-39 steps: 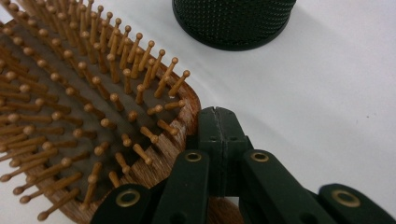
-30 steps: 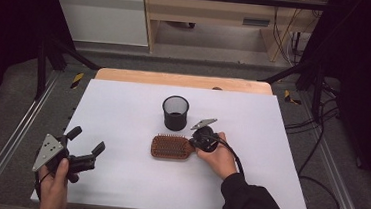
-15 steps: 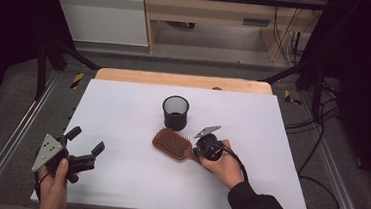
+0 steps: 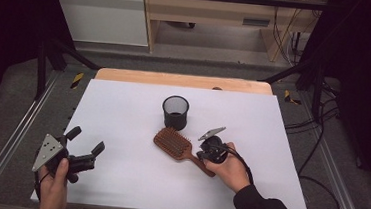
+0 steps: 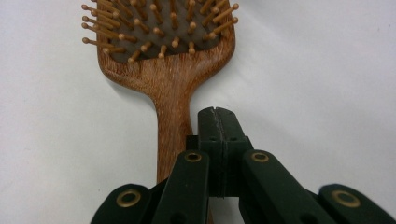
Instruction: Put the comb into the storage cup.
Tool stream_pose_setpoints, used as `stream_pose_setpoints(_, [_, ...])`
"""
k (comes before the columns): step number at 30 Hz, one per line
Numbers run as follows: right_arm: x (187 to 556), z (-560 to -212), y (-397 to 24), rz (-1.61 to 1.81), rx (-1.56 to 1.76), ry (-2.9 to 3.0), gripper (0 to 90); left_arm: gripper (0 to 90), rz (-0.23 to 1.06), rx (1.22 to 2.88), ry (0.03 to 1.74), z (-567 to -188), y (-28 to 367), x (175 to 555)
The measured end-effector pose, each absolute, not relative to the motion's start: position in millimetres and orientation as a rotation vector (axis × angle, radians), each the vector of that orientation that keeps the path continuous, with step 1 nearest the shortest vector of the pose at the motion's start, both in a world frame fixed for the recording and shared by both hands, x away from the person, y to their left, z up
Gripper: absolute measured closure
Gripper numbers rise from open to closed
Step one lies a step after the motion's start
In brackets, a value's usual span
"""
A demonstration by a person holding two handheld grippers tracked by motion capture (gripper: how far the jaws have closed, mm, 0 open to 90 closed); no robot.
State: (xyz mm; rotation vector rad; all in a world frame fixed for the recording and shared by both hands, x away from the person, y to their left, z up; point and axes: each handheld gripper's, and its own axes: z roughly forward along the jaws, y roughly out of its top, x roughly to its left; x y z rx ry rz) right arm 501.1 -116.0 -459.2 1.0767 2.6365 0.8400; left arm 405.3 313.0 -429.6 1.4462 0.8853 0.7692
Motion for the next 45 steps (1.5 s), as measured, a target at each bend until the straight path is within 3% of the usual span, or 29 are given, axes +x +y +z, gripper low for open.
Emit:
stream_pose_setpoints(30, [493.1,-445.9,-129.3,0.8,1.059,2.663,89.2,1.4,0.772,1.464,0.877,-430.0,310.3,405.6])
stream_pose_setpoints(34, [490.9,-439.8,-126.0,0.813,1.039,2.666,82.1,1.4,0.773,1.464,0.878,-430.0,310.3,405.6])
stream_pose_setpoints(42, [495.7,-435.0,-105.8,0.778,1.002,2.703,49.2,1.4,0.776,1.474,0.874,-430.2,309.3,406.4])
stream_pose_setpoints(43, [495.7,-435.0,-105.8,0.778,1.002,2.703,49.2,1.4,0.776,1.476,0.873,-430.3,309.0,406.5])
stream_pose_setpoints(44, [496.4,-436.2,-102.0,0.766,0.996,2.691,40.7,1.4,0.775,1.475,0.874,-430.5,308.6,406.5])
stream_pose_setpoints(45, [496.4,-436.2,-102.0,0.766,0.996,2.691,40.7,1.4,0.776,1.476,0.874,-430.6,308.4,406.4])
